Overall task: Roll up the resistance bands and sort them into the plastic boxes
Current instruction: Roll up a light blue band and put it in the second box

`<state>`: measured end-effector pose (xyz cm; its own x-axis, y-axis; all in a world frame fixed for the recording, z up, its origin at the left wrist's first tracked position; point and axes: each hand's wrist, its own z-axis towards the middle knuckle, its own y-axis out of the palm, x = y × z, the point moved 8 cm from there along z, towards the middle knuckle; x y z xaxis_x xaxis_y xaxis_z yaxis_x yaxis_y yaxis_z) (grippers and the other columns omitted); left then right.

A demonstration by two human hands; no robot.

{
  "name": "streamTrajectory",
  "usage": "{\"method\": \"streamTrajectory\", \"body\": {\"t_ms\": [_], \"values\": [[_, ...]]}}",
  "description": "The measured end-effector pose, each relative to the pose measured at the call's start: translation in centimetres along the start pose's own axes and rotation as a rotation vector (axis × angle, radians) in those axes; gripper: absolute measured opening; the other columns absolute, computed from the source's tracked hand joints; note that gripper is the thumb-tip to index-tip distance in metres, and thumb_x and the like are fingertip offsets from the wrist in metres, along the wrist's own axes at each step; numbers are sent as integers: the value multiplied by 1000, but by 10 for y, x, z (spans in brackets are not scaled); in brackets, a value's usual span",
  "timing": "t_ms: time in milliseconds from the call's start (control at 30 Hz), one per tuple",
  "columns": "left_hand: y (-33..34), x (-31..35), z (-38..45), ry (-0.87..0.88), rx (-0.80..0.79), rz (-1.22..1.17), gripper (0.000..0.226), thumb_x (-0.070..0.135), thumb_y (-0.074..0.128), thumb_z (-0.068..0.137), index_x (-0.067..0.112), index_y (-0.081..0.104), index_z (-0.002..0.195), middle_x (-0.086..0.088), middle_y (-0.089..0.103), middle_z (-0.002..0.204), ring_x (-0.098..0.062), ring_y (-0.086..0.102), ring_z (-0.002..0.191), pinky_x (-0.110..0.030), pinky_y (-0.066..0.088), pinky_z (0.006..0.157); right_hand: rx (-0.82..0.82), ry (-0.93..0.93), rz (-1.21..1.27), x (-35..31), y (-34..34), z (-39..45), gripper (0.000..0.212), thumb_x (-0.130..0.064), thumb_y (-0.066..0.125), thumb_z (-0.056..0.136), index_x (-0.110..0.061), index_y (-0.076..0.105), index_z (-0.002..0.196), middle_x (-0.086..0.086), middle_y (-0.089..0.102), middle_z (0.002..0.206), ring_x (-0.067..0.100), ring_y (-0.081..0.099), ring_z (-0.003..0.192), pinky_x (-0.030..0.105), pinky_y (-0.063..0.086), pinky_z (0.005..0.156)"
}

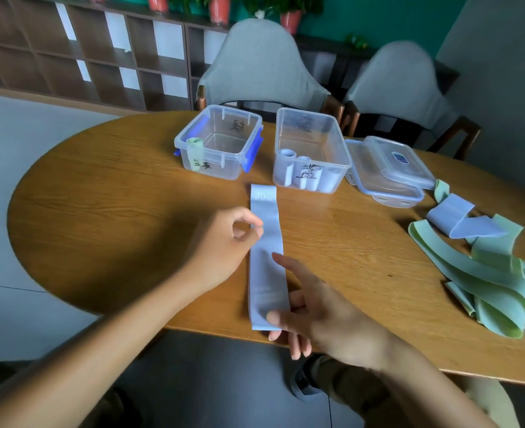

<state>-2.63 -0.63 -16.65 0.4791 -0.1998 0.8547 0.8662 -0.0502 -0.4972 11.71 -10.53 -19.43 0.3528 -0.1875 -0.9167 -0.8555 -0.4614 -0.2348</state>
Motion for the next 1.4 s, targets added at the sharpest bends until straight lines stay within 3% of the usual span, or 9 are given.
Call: {"method": "streamTrajectory", "body": {"t_ms": [267,400,500,567,667,967,1167,1333,1400], "values": [[0,-1,-55,152,7,-22,7,24,68,89,29,71,94,18,71,103,-1,66,96,-36,55,85,110,-10,-136,-7,-2,-11,82,-23,65,97,-44,10,154,12,71,77,26,60,50,30,47,49],[-2,7,-80,290,-24,12,9,16,71,88,24,70,86,16,68,108,2,62,106,-27,49,89,306,-69,-447,-14,-8,-30,54,-30,59,100,-41,31,145,2,70,70,15,61,48,21,46,52],[-3,7,-96,317,-65,15,13,17,72,87,27,67,81,18,67,110,0,60,109,-21,44,90,533,-207,-590,-18,-12,-46,27,-27,62,97,-35,53,121,-7,68,71,11,62,62,26,47,60],[-3,5,-104,336,-78,18,14,18,74,85,29,67,81,20,66,110,-4,60,111,-24,44,92,619,-299,-609,-20,-8,-53,16,-23,67,94,-30,61,106,-12,67,79,10,63,74,20,45,63],[-3,3,-110,378,-62,39,12,20,77,84,27,68,82,20,67,109,-6,59,110,-28,44,94,605,-369,-590,-17,-1,-54,13,-17,73,90,-27,66,96,-14,65,90,11,63,86,13,43,70],[5,5,-120,487,-63,107,9,20,80,83,20,71,79,13,67,111,-12,56,111,-35,51,87,505,-427,-651,-13,8,-53,14,-16,79,85,-25,71,91,-18,64,98,12,61,101,22,46,84],[6,8,-125,537,-28,177,14,21,84,79,16,71,79,9,68,114,-14,55,113,-29,44,96,506,-440,-652,-8,10,-54,10,-16,79,85,-23,73,89,-17,64,100,12,60,103,25,48,83],[8,9,-129,545,4,184,11,14,78,84,12,69,78,6,68,115,-17,55,116,-35,48,93,527,-419,-659,-7,11,-54,8,-15,77,87,-22,72,87,-15,61,100,12,59,100,20,46,82],[9,11,-131,549,11,231,11,15,77,84,12,68,78,4,67,120,-20,52,120,-32,44,100,520,-420,-689,-8,12,-53,6,-14,75,88,-19,71,88,-12,57,102,12,58,98,18,44,81]]}}
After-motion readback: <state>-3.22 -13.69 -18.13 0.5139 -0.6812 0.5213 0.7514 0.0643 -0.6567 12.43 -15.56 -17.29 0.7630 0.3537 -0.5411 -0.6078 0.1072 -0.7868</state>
